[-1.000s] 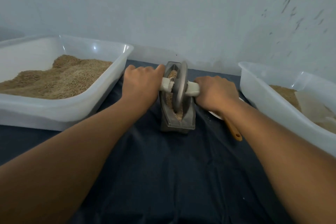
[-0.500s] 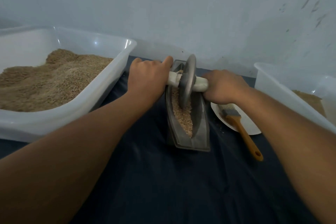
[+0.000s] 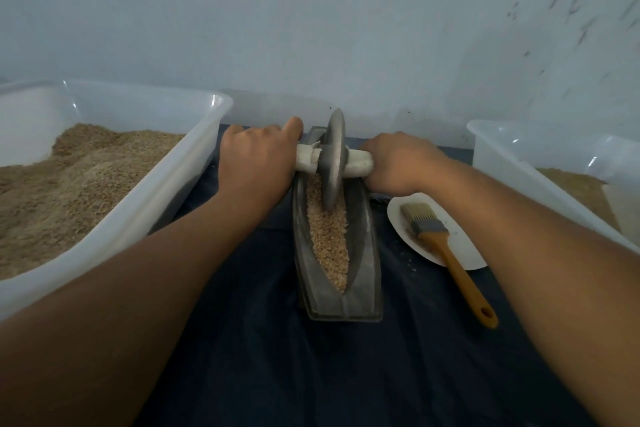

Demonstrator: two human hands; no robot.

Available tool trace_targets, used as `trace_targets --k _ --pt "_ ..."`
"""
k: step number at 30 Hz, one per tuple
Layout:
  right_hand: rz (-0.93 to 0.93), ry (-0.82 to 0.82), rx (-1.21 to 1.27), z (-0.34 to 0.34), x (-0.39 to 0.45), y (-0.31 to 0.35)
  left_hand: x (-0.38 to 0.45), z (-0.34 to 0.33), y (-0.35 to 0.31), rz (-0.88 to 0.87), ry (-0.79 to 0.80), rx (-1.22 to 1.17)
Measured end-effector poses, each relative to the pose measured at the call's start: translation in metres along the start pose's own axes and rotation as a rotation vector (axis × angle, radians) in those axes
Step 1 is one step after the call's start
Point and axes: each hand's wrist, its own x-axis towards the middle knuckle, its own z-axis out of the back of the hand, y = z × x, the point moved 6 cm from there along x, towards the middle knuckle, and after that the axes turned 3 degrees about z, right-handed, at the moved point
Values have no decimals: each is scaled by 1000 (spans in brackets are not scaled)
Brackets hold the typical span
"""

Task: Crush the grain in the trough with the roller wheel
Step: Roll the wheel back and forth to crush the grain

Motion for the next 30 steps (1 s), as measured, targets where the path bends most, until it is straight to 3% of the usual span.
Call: trace_targets --k 13,23,30 --pt "-51 -297 -105 0 -46 14 -35 27 -3 7 26 12" --pt "-108 -389 -59 -3 -97 27 -54 58 -11 -39 106 75" --pt "-95 -483 -290 11 -108 40 -59 61 -3 -36 170 31"
